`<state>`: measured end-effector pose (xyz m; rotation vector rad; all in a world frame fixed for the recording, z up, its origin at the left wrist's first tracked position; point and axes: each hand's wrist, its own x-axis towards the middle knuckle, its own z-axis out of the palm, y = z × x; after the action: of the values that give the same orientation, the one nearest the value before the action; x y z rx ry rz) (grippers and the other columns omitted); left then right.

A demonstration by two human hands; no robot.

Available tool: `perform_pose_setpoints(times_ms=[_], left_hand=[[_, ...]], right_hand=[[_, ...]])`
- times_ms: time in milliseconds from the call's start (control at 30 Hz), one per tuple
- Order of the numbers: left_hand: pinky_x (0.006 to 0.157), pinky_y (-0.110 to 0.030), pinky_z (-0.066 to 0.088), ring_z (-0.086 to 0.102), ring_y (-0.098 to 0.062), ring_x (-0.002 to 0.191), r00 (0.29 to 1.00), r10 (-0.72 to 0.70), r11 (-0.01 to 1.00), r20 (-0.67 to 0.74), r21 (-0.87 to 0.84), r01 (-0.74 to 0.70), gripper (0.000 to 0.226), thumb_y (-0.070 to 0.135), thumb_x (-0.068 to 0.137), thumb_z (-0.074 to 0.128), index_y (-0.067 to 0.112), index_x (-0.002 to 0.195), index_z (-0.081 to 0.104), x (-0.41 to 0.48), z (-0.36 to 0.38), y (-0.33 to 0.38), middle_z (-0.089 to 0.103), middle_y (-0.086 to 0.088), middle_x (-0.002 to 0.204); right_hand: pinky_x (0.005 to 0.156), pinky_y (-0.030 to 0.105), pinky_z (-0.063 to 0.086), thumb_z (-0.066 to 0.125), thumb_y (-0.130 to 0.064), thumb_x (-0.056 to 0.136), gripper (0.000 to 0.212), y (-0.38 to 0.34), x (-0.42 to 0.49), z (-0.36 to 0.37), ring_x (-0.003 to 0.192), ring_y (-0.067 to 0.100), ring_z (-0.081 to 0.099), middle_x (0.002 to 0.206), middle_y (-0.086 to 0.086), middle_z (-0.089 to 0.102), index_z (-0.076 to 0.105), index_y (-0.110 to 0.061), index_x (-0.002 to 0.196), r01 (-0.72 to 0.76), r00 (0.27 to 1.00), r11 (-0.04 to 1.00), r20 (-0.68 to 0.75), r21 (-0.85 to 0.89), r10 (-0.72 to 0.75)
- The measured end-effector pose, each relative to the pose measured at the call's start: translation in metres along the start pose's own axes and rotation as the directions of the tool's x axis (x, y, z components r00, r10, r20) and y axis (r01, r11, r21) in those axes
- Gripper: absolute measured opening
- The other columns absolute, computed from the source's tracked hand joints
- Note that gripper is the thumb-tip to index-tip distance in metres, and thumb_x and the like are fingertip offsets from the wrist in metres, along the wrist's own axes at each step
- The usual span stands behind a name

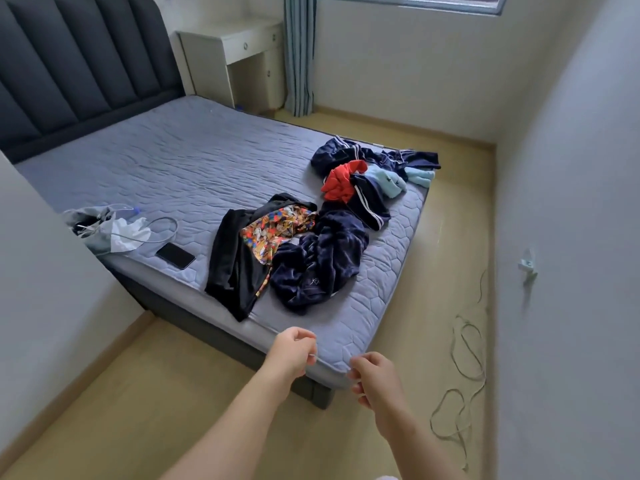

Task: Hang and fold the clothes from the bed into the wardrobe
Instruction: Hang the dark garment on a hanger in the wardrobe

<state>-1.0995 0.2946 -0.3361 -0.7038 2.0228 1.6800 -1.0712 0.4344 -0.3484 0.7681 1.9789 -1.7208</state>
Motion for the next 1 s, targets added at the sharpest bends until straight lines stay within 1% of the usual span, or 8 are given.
perform_pose_setpoints(times_ms=[100,233,333,500,600,667,867,1000], left_hand=[[0.055,-0.022,0.035,0.053,-0.012,0.065,1.000,-0.017,0.999,-0.020,-0.033,0.017,0.017,0.007,0.093,0.040,0.016,0.089,0.054,0.042,0.026,0.027,0.056,0.000,0.076],[0.054,-0.021,0.035,0.051,-0.011,0.063,0.995,-0.035,0.997,-0.089,-0.079,0.028,0.019,0.005,0.092,0.037,0.015,0.090,0.053,0.103,0.063,0.063,0.055,0.000,0.076],[0.051,-0.021,0.033,0.049,-0.010,0.059,0.980,-0.111,0.988,-0.164,-0.127,0.090,0.019,0.004,0.092,0.037,0.016,0.088,0.052,0.142,0.095,0.090,0.054,0.001,0.073],[0.049,-0.019,0.035,0.052,-0.011,0.060,0.962,-0.165,0.985,-0.219,-0.087,0.149,0.020,0.005,0.089,0.040,0.018,0.082,0.054,0.195,0.144,0.129,0.056,0.001,0.071],[0.048,-0.019,0.037,0.051,-0.014,0.060,0.953,-0.193,0.981,-0.234,-0.036,0.190,0.023,0.005,0.088,0.042,0.018,0.074,0.053,0.224,0.153,0.140,0.056,0.000,0.068],[0.050,-0.019,0.039,0.049,-0.014,0.058,0.934,-0.230,0.973,-0.274,-0.061,0.222,0.024,0.003,0.088,0.041,0.017,0.073,0.053,0.241,0.153,0.140,0.055,-0.001,0.067],[0.044,-0.016,0.037,0.051,-0.012,0.054,0.901,-0.299,0.954,-0.315,-0.098,0.282,0.027,0.003,0.086,0.041,0.021,0.069,0.053,0.291,0.149,0.146,0.056,0.001,0.066],[0.050,-0.019,0.037,0.055,-0.019,0.067,0.871,-0.379,0.925,-0.314,-0.141,0.352,0.027,0.005,0.086,0.040,0.023,0.069,0.051,0.313,0.150,0.150,0.056,0.001,0.068]], right_hand=[[0.042,0.018,0.031,0.052,-0.008,0.087,0.012,-0.026,0.051,-0.022,0.045,0.011,0.042,0.067,0.004,0.056,0.055,-0.011,0.076,-0.010,1.000,1.000,0.019,-0.014,0.010],[0.046,0.020,0.033,0.051,-0.010,0.089,0.009,-0.067,0.129,-0.052,0.048,0.013,0.044,0.069,0.004,0.057,0.056,-0.010,0.081,0.025,0.996,0.994,0.090,-0.103,-0.016],[0.049,0.022,0.033,0.050,-0.010,0.089,0.011,-0.098,0.184,-0.078,0.052,0.015,0.044,0.072,0.004,0.057,0.055,-0.010,0.080,0.030,0.988,0.986,0.151,-0.166,-0.005],[0.052,0.022,0.034,0.048,-0.008,0.088,0.014,-0.136,0.254,-0.117,0.056,0.015,0.045,0.071,0.003,0.056,0.053,-0.011,0.075,0.017,0.980,0.969,0.195,-0.245,0.032],[0.051,0.022,0.033,0.047,-0.005,0.087,0.016,-0.149,0.285,-0.123,0.056,0.014,0.043,0.070,0.004,0.054,0.051,-0.011,0.072,-0.019,0.969,0.952,0.227,-0.306,0.093],[0.050,0.022,0.033,0.047,-0.005,0.086,0.016,-0.156,0.305,-0.123,0.056,0.015,0.042,0.069,0.005,0.053,0.050,-0.010,0.071,-0.025,0.962,0.933,0.246,-0.358,0.120],[0.049,0.022,0.033,0.046,-0.008,0.089,0.012,-0.188,0.367,-0.108,0.054,0.015,0.044,0.070,0.003,0.054,0.053,-0.009,0.078,-0.008,0.954,0.879,0.260,-0.478,0.150],[0.052,0.024,0.036,0.046,-0.010,0.091,0.012,-0.199,0.405,-0.101,0.058,0.016,0.048,0.074,0.004,0.056,0.055,-0.008,0.083,0.006,0.940,0.842,0.291,-0.540,0.179]])
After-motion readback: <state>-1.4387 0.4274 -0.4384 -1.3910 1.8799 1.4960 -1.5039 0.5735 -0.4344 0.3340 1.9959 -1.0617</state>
